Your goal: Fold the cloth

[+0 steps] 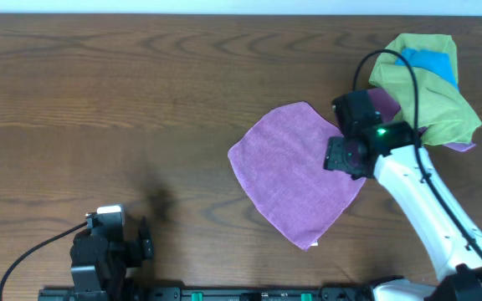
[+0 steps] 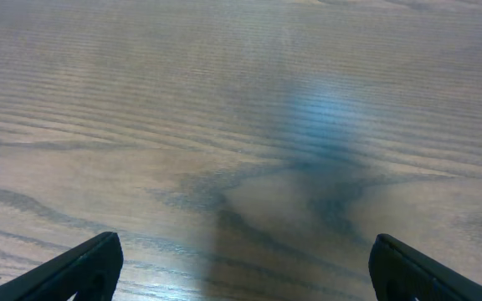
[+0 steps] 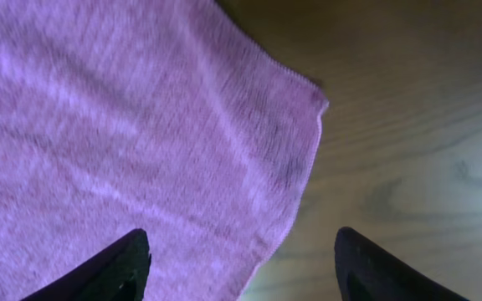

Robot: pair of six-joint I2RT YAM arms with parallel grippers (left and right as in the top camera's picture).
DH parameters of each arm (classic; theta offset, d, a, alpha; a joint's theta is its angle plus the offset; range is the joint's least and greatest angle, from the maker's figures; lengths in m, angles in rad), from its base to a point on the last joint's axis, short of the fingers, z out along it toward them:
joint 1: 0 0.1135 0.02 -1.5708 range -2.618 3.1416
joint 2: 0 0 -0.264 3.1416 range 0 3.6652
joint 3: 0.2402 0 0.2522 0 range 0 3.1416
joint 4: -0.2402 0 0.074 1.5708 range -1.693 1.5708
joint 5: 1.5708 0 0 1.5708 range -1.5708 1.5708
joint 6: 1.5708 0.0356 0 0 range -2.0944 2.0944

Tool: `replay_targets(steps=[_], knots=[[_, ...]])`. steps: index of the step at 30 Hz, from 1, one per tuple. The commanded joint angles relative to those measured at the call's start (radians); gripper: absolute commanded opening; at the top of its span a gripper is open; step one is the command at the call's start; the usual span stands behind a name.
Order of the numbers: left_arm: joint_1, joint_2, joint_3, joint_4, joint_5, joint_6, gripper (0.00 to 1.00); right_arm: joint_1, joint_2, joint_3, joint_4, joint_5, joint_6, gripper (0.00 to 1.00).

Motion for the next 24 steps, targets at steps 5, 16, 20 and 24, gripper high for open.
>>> replay_targets(steps=[5, 16, 20, 24], knots=[[-0.004, -0.006, -0.013, 0.080, 0.090, 0.013, 0.95, -0.179, -0.002, -0.048, 0.050, -0.195, -0.130, 0.66], [-0.005, 0.078, 0.036, 0.232, 0.442, -0.101, 0.95, -0.251, -0.010, -0.048, 0.069, -0.333, -0.222, 0.64], [-0.005, 0.229, 0.137, 0.227, 0.463, -0.158, 0.95, -0.251, -0.037, -0.048, 0.079, -0.334, -0.222, 0.63], [-0.005, 0.440, 0.275, 0.224, 0.567, -0.205, 0.95, -0.251, -0.082, -0.048, 0.086, -0.355, -0.221, 0.63]])
